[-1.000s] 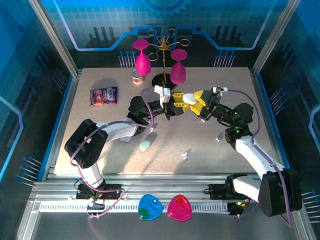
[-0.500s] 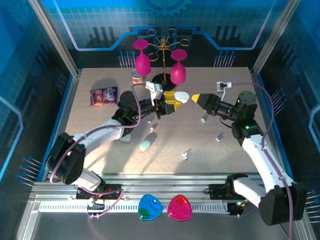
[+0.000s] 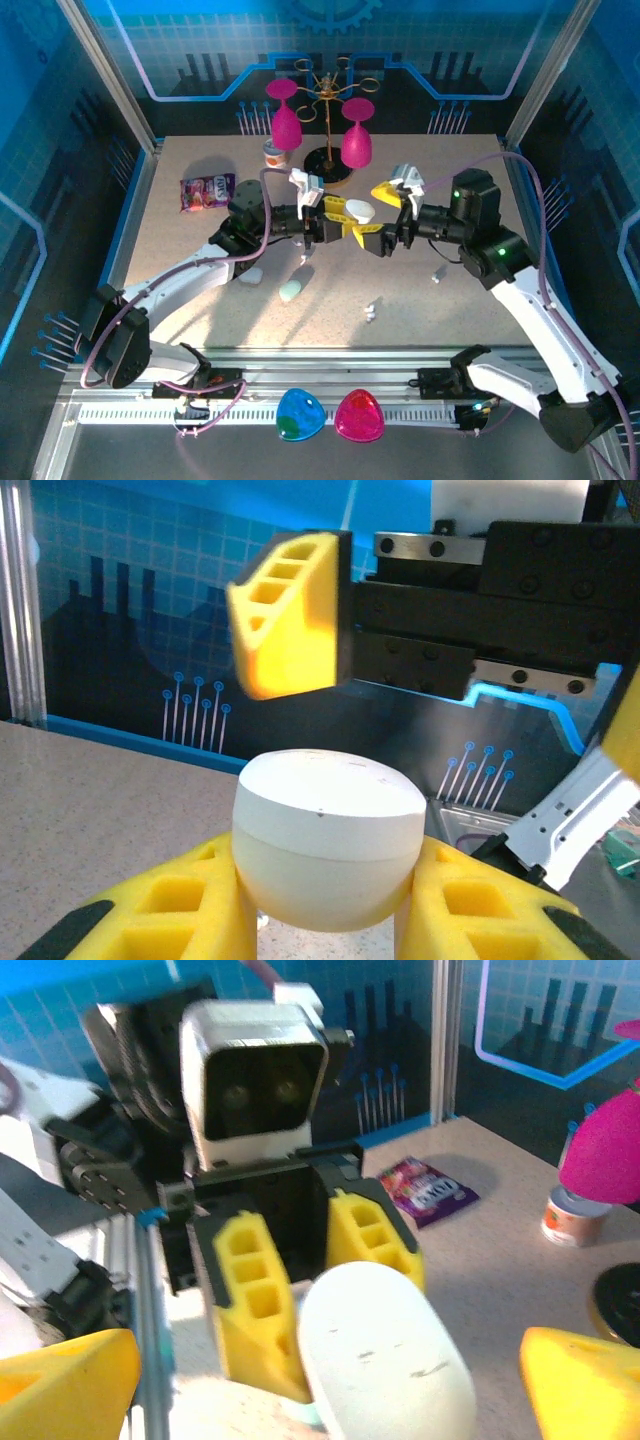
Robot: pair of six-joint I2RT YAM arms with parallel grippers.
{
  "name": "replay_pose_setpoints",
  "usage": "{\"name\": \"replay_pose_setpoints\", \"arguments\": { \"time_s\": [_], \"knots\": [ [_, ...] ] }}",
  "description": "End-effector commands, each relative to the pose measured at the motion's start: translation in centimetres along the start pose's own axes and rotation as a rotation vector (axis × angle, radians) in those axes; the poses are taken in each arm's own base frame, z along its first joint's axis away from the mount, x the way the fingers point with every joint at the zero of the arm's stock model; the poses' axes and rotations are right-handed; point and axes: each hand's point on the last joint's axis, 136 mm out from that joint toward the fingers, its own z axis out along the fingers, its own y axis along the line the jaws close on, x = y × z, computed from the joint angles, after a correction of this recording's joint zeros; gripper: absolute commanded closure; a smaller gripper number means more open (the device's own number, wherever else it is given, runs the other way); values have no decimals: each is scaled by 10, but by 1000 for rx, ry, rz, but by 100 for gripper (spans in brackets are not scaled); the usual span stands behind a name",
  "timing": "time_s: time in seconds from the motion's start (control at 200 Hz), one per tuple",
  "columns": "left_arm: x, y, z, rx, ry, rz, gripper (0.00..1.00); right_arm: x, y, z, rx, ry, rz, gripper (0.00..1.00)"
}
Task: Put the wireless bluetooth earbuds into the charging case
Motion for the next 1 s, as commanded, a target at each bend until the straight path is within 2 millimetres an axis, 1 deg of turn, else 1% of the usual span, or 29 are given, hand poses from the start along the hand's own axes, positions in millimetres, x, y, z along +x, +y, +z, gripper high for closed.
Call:
{"name": "replay_pose_setpoints", "arguments": {
  "time_s": [0.0,0.135,0.265,0.485,0.625,0.76,0.845,0.9,0.996],
  "knots": [
    [-8,-20,-7,74,0,25,78,16,-22,4,116,105,-65,2],
    [-5,-25,-7,107,11,35,78,14,-41,5,197,99,-27,3],
    [-2,-28,-9,119,17,49,77,8,-48,3,204,73,14,5],
    [0,-30,-10,129,16,66,78,4,-62,-5,244,56,56,6],
    [4,-28,-10,130,19,73,78,-3,-65,-8,246,28,74,5],
    [5,-27,-10,132,14,75,78,-6,-70,-12,260,20,97,5],
    [7,-21,-11,114,9,69,78,-11,-66,-15,239,2,94,4],
    [8,-15,-11,93,-1,69,78,-15,-58,-17,201,-19,93,0],
    [8,1,-12,37,-34,69,78,-26,-42,-23,133,-76,90,0]
  ]
}}
